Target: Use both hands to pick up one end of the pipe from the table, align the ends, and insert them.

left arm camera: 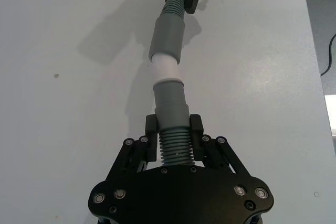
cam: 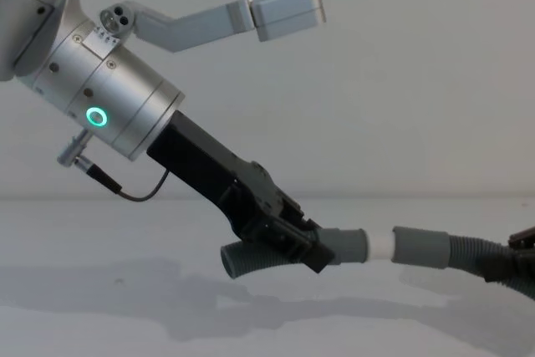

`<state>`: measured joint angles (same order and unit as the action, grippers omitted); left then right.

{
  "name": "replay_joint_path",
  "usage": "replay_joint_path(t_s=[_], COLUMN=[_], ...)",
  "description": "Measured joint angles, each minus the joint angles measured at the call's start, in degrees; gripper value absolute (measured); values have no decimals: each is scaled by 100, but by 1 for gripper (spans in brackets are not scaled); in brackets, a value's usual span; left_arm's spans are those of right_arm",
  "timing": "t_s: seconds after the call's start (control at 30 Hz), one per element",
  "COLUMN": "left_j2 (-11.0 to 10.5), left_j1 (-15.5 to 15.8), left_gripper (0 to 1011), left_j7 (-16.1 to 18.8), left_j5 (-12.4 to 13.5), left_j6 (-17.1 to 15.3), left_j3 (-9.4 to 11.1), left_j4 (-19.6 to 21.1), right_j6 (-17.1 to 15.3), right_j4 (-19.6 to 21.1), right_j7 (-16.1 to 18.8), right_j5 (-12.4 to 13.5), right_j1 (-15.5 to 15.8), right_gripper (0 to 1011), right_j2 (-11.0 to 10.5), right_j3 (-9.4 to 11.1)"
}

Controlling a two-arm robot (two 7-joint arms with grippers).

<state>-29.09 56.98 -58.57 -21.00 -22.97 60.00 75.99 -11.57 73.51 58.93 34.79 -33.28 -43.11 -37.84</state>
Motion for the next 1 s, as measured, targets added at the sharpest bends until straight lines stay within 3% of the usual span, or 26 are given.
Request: replay_joint_path(t_s=[1.0], left_j2=[24], left_j1=[1], left_gripper=[345], left_j7=[54], left_j5=[40], left_j6=[-31], left_j3=[5], left_j4=[-6], right_j6=[-10], right_j4=[33], right_j7=[-26], right_j5=[77], right_j1=[-23], right_gripper=[141], right_j2=[-34], right_j3=[-46])
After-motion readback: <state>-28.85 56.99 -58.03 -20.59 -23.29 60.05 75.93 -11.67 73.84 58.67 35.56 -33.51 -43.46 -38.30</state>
